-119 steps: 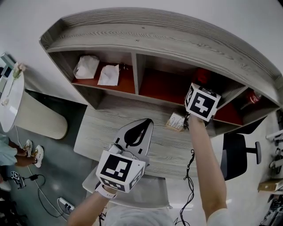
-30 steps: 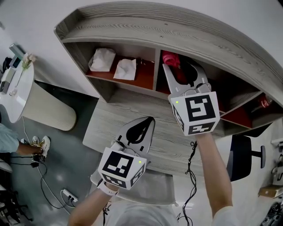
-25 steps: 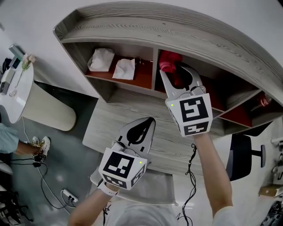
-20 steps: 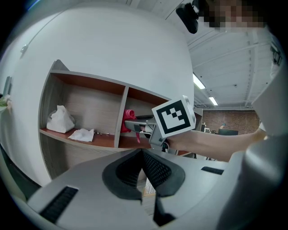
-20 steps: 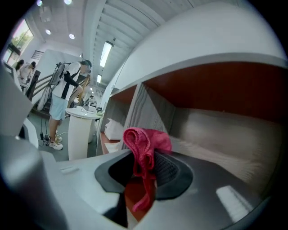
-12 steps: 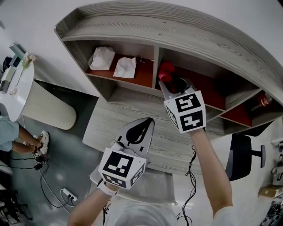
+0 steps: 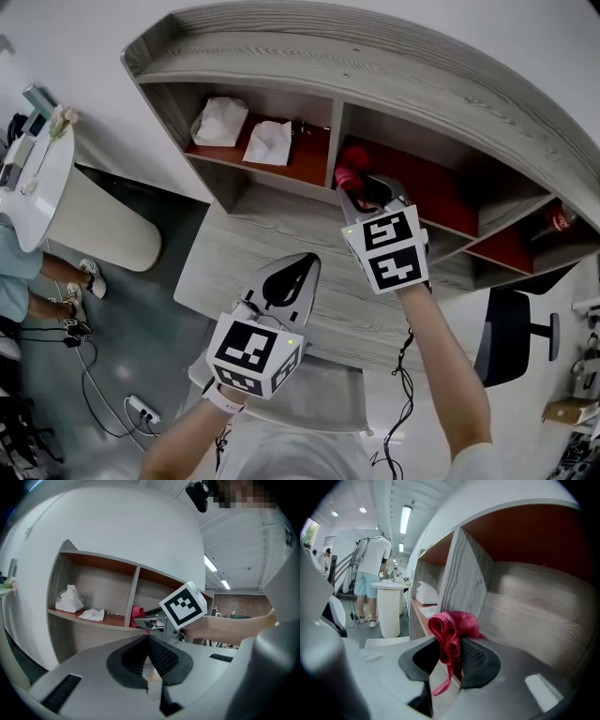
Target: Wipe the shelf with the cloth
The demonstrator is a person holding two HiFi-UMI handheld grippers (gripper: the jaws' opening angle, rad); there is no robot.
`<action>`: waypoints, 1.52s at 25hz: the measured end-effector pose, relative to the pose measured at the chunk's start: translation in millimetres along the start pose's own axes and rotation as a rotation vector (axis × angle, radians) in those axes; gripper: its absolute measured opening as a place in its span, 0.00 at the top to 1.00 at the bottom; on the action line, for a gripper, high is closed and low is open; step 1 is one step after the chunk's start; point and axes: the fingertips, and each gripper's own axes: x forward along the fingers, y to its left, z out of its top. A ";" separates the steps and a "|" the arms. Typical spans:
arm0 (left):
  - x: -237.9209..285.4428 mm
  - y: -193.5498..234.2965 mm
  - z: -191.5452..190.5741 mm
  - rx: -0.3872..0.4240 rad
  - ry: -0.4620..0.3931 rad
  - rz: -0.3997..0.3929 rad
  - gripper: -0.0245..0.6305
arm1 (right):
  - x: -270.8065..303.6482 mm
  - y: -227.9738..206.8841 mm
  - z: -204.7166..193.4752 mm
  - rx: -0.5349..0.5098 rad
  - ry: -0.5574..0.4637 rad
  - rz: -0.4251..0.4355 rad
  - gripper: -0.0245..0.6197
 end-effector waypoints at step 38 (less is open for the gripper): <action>25.0 -43.7 0.9 0.010 0.009 -0.100 0.95 | -118.8 -135.9 -99.0 0.240 0.147 -0.447 0.79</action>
